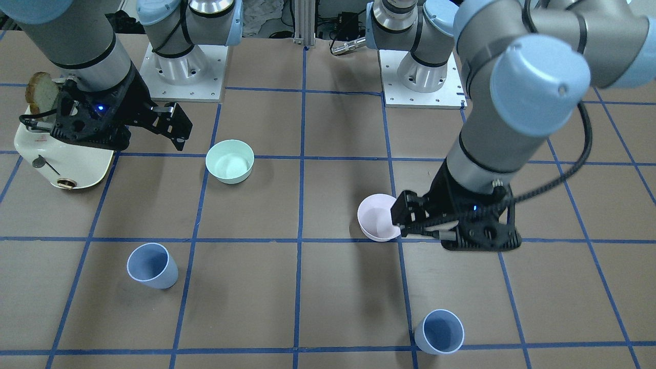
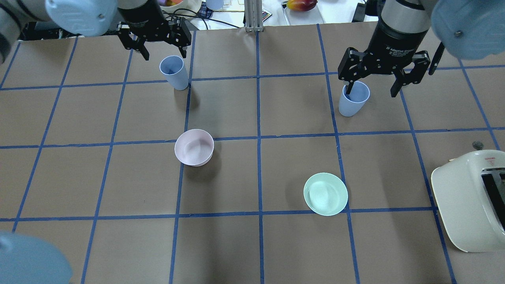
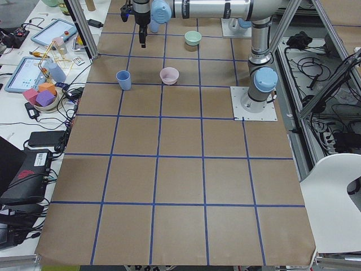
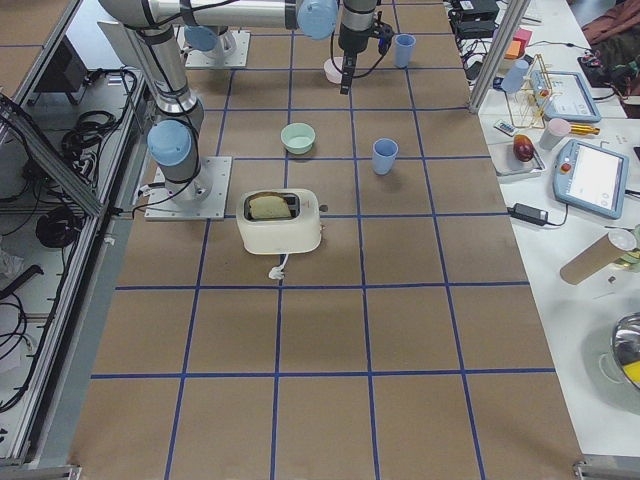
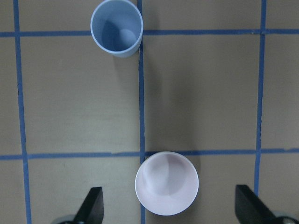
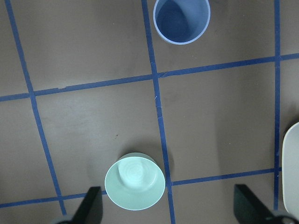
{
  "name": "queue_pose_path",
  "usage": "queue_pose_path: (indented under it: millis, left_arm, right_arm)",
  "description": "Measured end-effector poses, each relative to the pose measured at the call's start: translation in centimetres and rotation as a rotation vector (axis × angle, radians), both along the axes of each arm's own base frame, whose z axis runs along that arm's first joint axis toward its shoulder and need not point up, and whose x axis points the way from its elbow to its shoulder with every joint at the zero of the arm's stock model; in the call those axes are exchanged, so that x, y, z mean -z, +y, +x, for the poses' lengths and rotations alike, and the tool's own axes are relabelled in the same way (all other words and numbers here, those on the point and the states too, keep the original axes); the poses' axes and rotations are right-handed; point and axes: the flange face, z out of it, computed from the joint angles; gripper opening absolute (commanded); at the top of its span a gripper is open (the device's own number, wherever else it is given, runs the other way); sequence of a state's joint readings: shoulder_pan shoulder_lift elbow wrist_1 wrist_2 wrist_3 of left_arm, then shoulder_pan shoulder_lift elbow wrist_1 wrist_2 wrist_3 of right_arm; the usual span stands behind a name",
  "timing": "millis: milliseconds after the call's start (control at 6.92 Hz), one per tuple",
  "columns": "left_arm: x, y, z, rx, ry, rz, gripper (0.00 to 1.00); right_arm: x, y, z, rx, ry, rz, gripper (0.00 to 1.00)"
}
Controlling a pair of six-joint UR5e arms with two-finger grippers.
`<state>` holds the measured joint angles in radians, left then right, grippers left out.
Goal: Stack blue cups with both arms
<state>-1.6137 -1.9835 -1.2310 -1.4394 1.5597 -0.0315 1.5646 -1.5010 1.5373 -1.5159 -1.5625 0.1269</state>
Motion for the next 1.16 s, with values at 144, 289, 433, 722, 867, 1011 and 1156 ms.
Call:
queue_pose_path:
  millis: [144, 289, 433, 722, 867, 1011, 1156]
  left_arm:
    - [2.8, -4.0, -0.1, 0.025, -0.002, -0.009, 1.00]
    - [5.9, -7.3, 0.0, 0.040, -0.004, -0.026, 1.00]
    - [9.0, -9.4, 0.3, 0.037, -0.005, -0.021, 1.00]
    - [13.3, -10.8, 0.8, 0.028, -0.025, 0.018, 0.92]
    - [14.6, -10.9, 0.9, 0.027, -0.032, 0.036, 0.47]
    - [15.6, -11.0, 0.9, 0.027, -0.034, 0.052, 0.08]
    - [16.3, -11.0, 0.9, 0.027, -0.035, 0.065, 0.00]
  right_arm:
    - [0.5, 0.1, 0.0, 0.002, 0.000, 0.010, 1.00]
    - [0.8, 0.1, 0.0, 0.003, -0.001, 0.016, 1.00]
    - [0.9, 0.1, 0.0, 0.003, -0.001, 0.018, 1.00]
    - [1.0, 0.1, 0.0, 0.002, -0.001, 0.020, 1.00]
    - [1.0, 0.1, 0.0, 0.002, -0.001, 0.020, 1.00]
    - [1.1, 0.1, 0.0, 0.002, -0.001, 0.021, 1.00]
    - [1.1, 0.1, 0.0, 0.002, 0.000, 0.022, 1.00]
